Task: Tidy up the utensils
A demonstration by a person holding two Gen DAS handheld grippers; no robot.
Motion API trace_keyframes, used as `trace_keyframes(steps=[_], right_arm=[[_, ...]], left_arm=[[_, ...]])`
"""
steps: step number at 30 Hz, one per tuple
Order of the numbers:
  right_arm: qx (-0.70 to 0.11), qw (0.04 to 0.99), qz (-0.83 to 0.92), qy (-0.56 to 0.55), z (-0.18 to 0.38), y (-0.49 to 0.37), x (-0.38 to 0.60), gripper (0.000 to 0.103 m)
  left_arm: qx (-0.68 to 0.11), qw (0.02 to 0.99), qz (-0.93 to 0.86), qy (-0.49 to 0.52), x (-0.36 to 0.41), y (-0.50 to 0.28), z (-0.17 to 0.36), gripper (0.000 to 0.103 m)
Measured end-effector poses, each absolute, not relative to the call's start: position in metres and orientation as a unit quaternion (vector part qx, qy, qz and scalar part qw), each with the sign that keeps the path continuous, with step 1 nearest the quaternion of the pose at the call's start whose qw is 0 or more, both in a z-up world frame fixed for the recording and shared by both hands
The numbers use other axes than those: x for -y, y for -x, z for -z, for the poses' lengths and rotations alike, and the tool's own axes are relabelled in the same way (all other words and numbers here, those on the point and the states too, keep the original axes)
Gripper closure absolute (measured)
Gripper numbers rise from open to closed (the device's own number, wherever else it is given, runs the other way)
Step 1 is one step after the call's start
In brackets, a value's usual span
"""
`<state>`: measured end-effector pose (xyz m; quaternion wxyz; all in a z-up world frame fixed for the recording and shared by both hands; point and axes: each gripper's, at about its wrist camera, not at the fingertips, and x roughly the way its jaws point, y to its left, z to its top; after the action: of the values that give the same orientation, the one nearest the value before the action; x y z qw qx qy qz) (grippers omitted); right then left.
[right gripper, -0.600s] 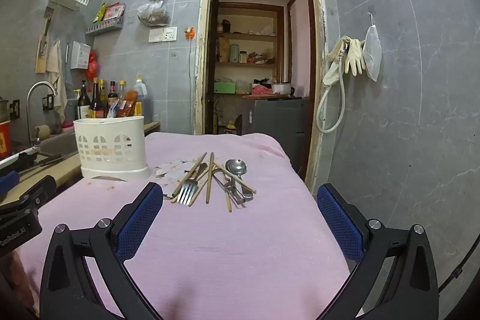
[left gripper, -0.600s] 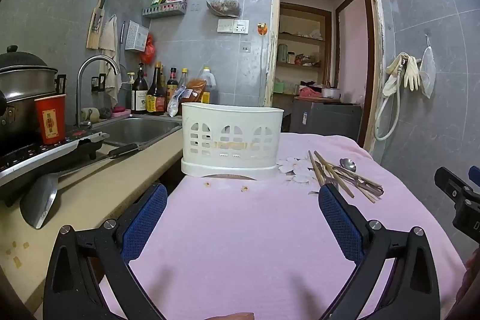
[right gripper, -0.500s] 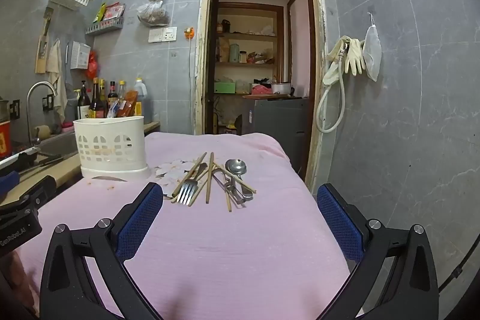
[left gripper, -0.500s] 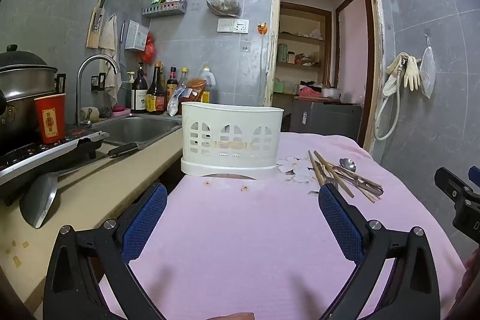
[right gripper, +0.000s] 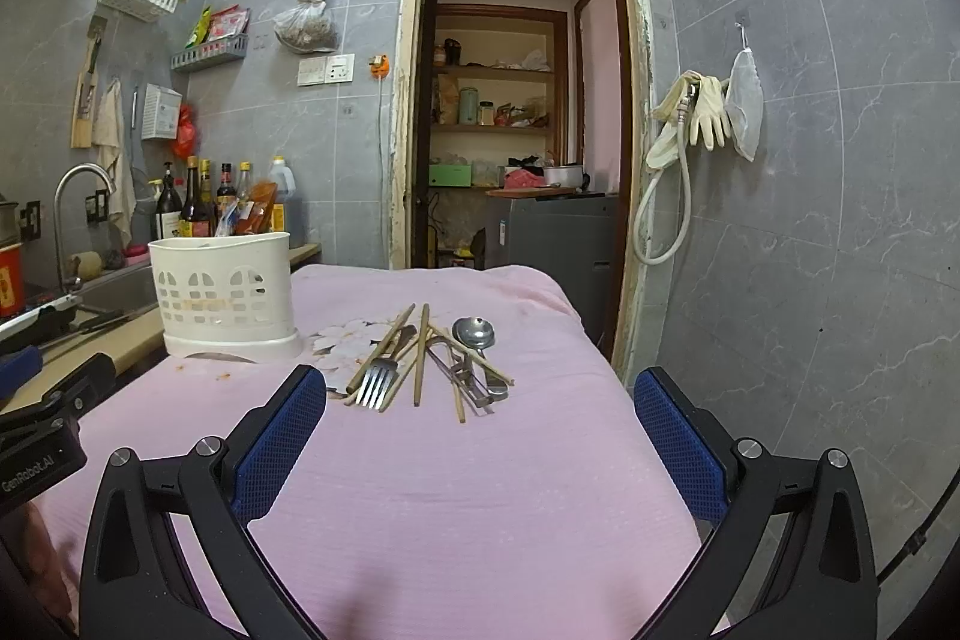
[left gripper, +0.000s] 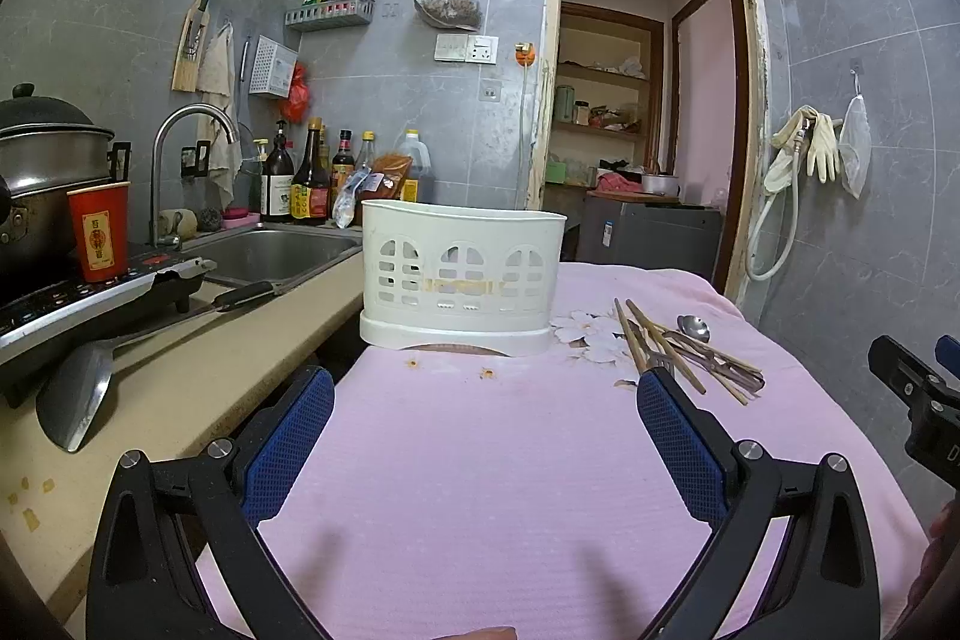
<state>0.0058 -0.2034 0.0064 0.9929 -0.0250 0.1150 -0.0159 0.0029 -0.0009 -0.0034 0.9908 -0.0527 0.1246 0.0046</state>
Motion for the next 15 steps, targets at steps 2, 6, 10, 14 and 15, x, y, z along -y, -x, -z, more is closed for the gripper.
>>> trace_keyframes(steps=[2,6,10,14,15], right_arm=[[-0.115,0.993,0.016,0.026,-0.0069,-0.0053,0.2038,0.0],[-0.115,0.993,0.016,0.024,-0.0057,-0.0056,0.2035,0.0],[-0.115,0.993,0.017,0.024,-0.0063,-0.0063,0.2048,0.0],[-0.115,0.993,0.017,0.024,-0.0062,-0.0051,0.2035,0.0],[-0.115,0.993,0.017,0.025,-0.0063,-0.0049,0.2035,0.0]], left_arm=[[-0.125,0.991,-0.005,0.053,0.001,-0.003,0.0033,0.004],[-0.125,0.991,-0.005,0.053,0.0006,-0.0028,0.0031,0.004],[-0.125,0.991,-0.004,0.054,0.0004,-0.0026,0.0028,0.004],[-0.126,0.991,-0.004,0.054,0.0003,-0.003,0.003,0.004],[-0.126,0.991,-0.004,0.054,0.0003,-0.0026,0.0026,0.004]])
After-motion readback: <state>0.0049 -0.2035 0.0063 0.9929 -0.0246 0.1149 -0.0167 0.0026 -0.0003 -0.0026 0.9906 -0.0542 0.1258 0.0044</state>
